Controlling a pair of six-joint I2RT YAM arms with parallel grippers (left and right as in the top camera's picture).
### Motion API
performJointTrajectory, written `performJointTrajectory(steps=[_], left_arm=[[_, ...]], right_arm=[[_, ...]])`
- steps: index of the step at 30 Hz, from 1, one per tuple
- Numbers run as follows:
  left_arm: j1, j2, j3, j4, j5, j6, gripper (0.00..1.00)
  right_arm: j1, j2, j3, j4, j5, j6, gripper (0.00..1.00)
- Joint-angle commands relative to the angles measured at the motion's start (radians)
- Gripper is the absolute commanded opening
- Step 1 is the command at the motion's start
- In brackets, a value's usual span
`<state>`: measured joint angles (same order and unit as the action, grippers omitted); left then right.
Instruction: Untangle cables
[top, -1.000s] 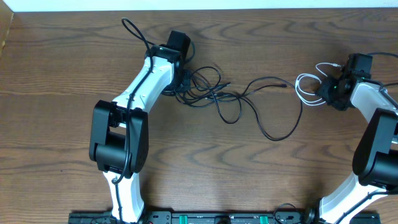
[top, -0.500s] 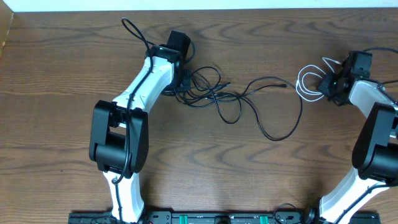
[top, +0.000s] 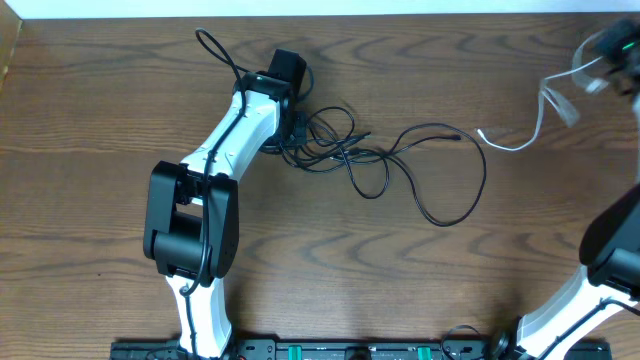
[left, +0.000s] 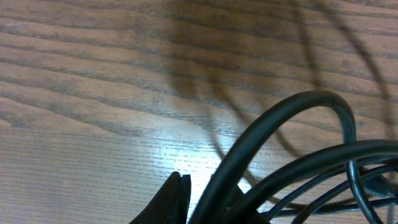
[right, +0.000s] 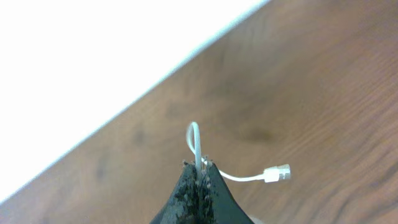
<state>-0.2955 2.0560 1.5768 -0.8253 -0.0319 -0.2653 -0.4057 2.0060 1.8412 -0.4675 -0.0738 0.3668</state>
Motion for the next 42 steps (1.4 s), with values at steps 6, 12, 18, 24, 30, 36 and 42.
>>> performJointTrajectory(steps=[6,12,18,24,30,36,42], left_arm=[[0.002,0.011,-0.009,0.003,-0.002,-0.003,0.17],[0.002,0.011,-0.009,0.013,-0.002,-0.003,0.17],[0.002,0.011,-0.009,0.014,-0.002,-0.003,0.17],[0.002,0.011,-0.009,0.014,-0.002,-0.003,0.17],[0.002,0.011,-0.009,0.021,-0.002,-0.023,0.17],[0.002,0.011,-0.009,0.021,-0.002,-0.026,0.17],[0.002,0.011,-0.009,0.022,-0.002,-0.026,0.17]], right_arm=[[-0.153,-0.005,0.308,-0.005,0.129,0.005,0.01],[-0.230,-0.005,0.530,0.006,0.128,0.006,0.01],[-0.245,-0.005,0.687,-0.042,0.120,0.006,0.01],[-0.238,-0.003,0.710,-0.069,0.016,-0.026,0.01],[-0.224,0.035,0.661,-0.158,0.015,-0.100,0.01],[-0.222,0.168,0.625,-0.147,0.014,-0.099,0.01],[-0.215,0.262,0.625,-0.039,0.011,-0.078,0.01]])
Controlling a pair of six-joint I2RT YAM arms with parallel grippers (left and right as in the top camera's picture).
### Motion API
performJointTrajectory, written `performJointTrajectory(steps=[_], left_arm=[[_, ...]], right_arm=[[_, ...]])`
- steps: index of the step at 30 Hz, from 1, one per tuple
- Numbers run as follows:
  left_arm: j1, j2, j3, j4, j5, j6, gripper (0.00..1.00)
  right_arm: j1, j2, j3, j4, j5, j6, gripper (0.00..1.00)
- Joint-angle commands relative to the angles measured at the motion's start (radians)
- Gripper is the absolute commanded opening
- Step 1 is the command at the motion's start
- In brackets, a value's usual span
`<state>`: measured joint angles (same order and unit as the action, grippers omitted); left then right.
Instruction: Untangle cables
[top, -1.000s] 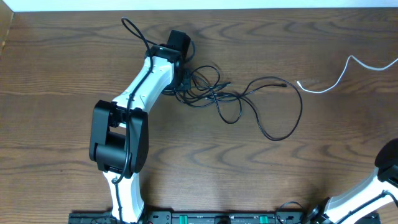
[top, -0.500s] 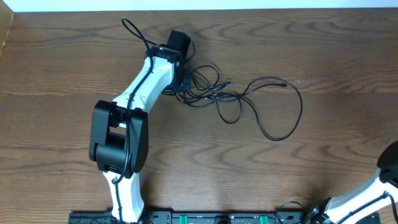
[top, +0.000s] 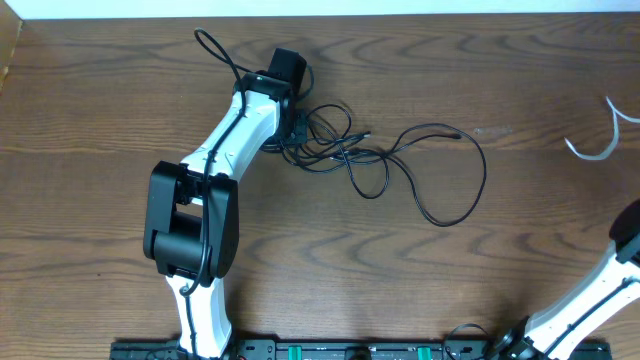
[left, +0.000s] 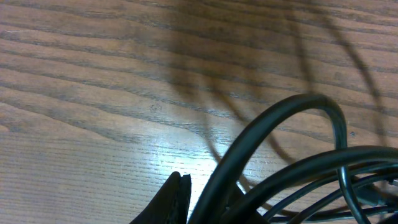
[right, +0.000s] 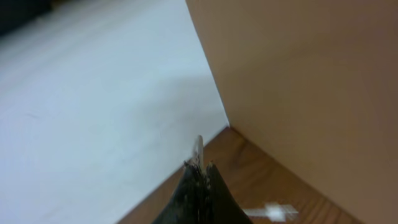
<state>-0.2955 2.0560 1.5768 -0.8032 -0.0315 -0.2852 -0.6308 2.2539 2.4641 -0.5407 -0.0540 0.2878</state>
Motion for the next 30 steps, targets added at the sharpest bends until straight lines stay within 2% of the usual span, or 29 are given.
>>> performJointTrajectory(steps=[1,4,9,23,24,25,26,28,29,30], left_arm=[[0.002,0.011,-0.009,0.000,-0.002,-0.006,0.17],[0.002,0.011,-0.009,0.002,-0.002,-0.006,0.17],[0.002,0.011,-0.009,0.003,-0.002,-0.006,0.17],[0.002,0.011,-0.009,0.005,-0.002,-0.009,0.17],[0.002,0.011,-0.009,0.005,-0.002,-0.009,0.17],[0.002,0.011,-0.009,0.005,-0.002,-0.009,0.17],[0.002,0.011,-0.009,0.005,-0.002,-0.009,0.17],[0.002,0.011,-0.009,0.005,-0.002,-0.009,0.17],[0.002,0.011,-0.009,0.005,-0.002,-0.009,0.17],[0.002,0.011,-0.009,0.005,-0.002,-0.009,0.17]], right_arm=[[0.013,0.017,0.002,0.066,-0.008,0.003,0.01],[0.026,0.006,0.003,0.225,-0.008,0.004,0.01],[0.035,-0.011,0.003,0.324,-0.004,0.076,0.01],[0.056,0.139,0.001,0.191,-0.004,0.099,0.01],[0.056,0.156,0.001,0.178,-0.004,0.099,0.07],[0.055,0.164,0.001,0.168,-0.002,0.098,0.21],[0.053,0.166,0.001,0.156,-0.001,0.098,0.44],[0.051,0.168,0.001,0.137,-0.001,0.096,0.70],[0.049,0.166,0.001,0.130,-0.002,0.097,0.81],[0.047,0.164,0.001,0.121,-0.006,0.096,0.87]])
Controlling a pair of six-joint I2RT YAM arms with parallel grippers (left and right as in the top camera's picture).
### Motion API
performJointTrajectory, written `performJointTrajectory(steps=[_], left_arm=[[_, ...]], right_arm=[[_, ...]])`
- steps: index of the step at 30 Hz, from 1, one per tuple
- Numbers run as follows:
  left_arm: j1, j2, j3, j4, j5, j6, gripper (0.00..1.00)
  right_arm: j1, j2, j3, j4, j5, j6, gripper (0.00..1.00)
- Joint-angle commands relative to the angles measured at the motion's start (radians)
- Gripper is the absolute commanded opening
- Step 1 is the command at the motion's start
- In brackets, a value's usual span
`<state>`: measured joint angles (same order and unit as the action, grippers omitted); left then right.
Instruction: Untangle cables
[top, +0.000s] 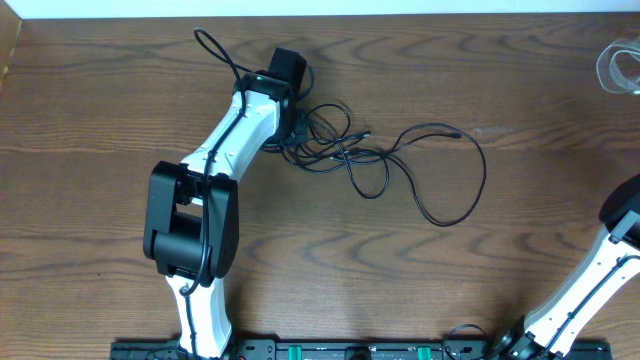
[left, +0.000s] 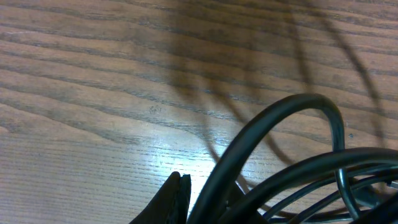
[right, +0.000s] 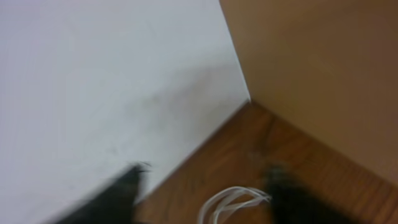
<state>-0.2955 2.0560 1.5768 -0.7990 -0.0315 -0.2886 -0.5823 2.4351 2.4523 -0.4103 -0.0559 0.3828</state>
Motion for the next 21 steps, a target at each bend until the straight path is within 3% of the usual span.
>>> performJointTrajectory(steps=[1,3,8,18,21], left_arm=[[0.002,0.011,-0.009,0.001,-0.002,-0.006,0.17],[0.002,0.011,-0.009,0.001,-0.002,-0.006,0.17],[0.002,0.011,-0.009,0.001,-0.002,-0.006,0.17],[0.002,-0.037,0.039,-0.053,0.006,0.007,0.17],[0.003,-0.106,0.058,-0.079,0.060,0.039,0.17]], right_arm=[[-0.003,-0.021,0.013,-0.023,-0.007,0.001,0.90],[-0.003,-0.029,0.013,-0.058,-0.011,0.001,0.99],[0.005,-0.068,0.013,-0.206,-0.120,-0.034,0.99],[0.111,-0.174,0.013,-0.601,-0.778,-0.118,0.99],[0.188,-0.174,0.012,-0.678,-0.827,-0.167,0.99]])
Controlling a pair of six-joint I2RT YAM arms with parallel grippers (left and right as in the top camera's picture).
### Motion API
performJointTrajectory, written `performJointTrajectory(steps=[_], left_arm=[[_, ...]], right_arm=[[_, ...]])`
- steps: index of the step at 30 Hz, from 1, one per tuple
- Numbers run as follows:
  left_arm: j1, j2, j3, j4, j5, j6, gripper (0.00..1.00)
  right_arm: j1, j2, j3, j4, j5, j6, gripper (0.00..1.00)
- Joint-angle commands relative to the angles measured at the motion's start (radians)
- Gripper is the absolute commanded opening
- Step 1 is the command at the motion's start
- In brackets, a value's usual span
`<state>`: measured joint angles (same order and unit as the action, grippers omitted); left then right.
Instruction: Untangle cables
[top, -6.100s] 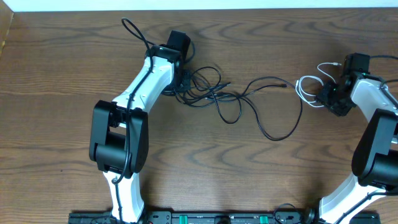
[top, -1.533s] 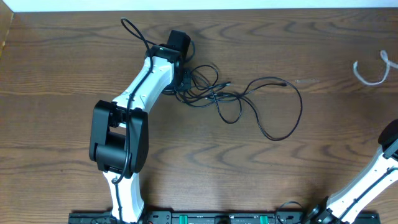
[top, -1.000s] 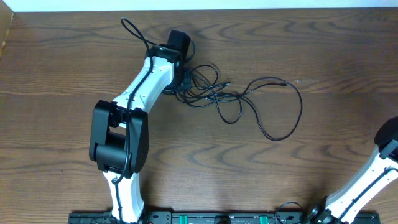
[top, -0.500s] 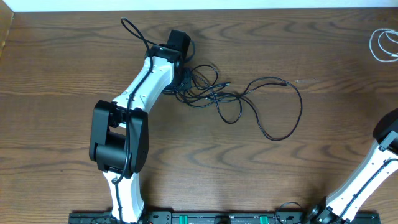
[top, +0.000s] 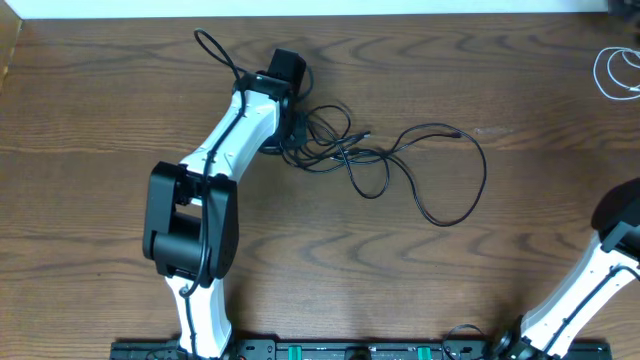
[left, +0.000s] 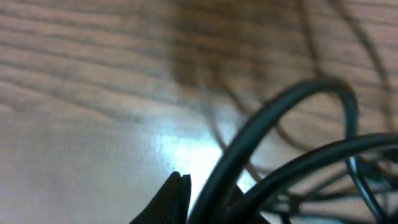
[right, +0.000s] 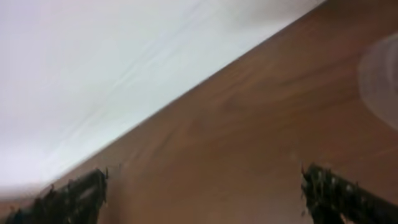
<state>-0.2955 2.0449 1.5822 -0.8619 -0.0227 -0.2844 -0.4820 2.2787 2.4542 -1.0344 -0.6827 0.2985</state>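
Observation:
A black cable tangle (top: 335, 148) lies mid-table, with one long loop (top: 455, 175) running out to the right. My left gripper (left: 181, 190) is shut on the black cable at the tangle's left end, and a thick loop (left: 283, 115) rises right beside its fingertips. In the overhead view the left wrist (top: 283, 75) covers that gripper. A white cable (top: 618, 74) lies coiled alone at the far right edge. My right gripper (right: 205, 194) is open, fingers (right: 69, 199) wide apart over bare wood, with the white cable (right: 380, 81) a blur on its right.
The wooden table (top: 420, 270) ends at a white wall along the back (top: 400, 8). The left arm (top: 215, 165) stretches diagonally from the front to the tangle. The right arm's lower part (top: 608, 265) stands at the front right corner.
The right wrist camera has turned: it faced the boxed corner, now it faces the table's back edge. The white cable has settled into a flat coil. The left gripper has not moved.
First my right gripper held the white cable raised at the far right, its end trailing near the black loop. Then it held it farther right, off the black cable. Then it was open with the cable dropped near the back right corner, where it lies now.

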Motion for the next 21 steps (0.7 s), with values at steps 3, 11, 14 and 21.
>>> performJointTrajectory(steps=[3,11,14,21], left_arm=[[0.003,-0.190,0.053,-0.019,0.117,0.040,0.17],[0.002,-0.438,0.053,0.018,0.288,0.070,0.17],[0.002,-0.508,0.053,0.050,0.309,0.070,0.16],[0.002,-0.622,0.053,0.174,0.328,0.066,0.17]], right_arm=[[0.170,-0.018,0.010,-0.124,-0.200,-0.170,0.99],[0.388,-0.018,0.010,-0.284,-0.199,-0.420,0.99],[0.450,-0.018,0.010,-0.322,-0.198,-0.486,0.99],[0.561,-0.018,0.010,-0.393,0.018,-0.494,0.99]])
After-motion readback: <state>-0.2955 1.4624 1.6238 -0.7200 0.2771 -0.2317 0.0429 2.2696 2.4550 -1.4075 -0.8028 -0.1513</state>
